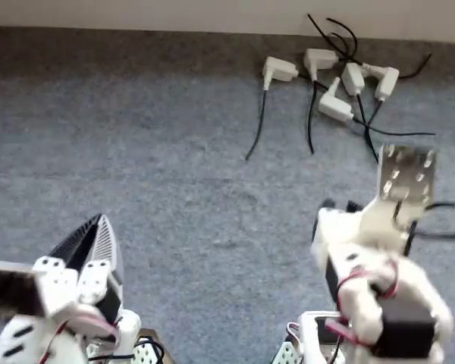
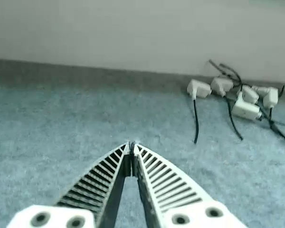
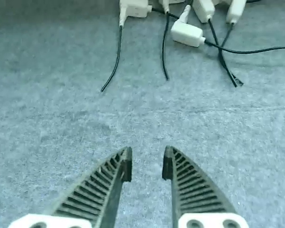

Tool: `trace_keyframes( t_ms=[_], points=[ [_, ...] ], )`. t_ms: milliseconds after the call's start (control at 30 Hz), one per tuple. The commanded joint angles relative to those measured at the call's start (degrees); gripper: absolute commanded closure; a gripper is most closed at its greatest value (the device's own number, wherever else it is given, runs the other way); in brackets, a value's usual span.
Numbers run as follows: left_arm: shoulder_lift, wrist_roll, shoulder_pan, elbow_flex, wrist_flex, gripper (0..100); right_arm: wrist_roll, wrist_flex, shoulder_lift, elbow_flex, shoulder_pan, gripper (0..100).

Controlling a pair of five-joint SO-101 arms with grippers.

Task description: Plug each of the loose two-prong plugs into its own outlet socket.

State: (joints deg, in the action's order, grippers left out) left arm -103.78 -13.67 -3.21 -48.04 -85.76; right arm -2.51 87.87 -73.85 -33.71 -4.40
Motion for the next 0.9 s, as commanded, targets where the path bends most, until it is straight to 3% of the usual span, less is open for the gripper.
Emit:
trace_keyframes(
  t_ms=[0,133,533,733,867],
  points=[
    [-0.31,0.62,-1.19,-6.64,0.44,97,5.98,-5.05,-13.32,-13.49,-1.89,88.5],
    [-0.31,0.62,-1.19,-9.89,0.35,97,11.25,-5.32,-19.91,-20.0,-1.8,88.4],
    [-0.31,0.79,-0.92,-30.55,0.44,97,11.08,-5.85,-11.47,-22.55,-1.98,88.5],
    [-0.31,14.59,-1.1,-36.53,1.67,98,10.99,-15.6,-11.3,-39.34,-1.71,88.6],
    [-0.31,15.91,-0.84,-37.41,2.81,98,6.68,-21.93,-15.52,-50.59,-1.71,88.7]
  ],
)
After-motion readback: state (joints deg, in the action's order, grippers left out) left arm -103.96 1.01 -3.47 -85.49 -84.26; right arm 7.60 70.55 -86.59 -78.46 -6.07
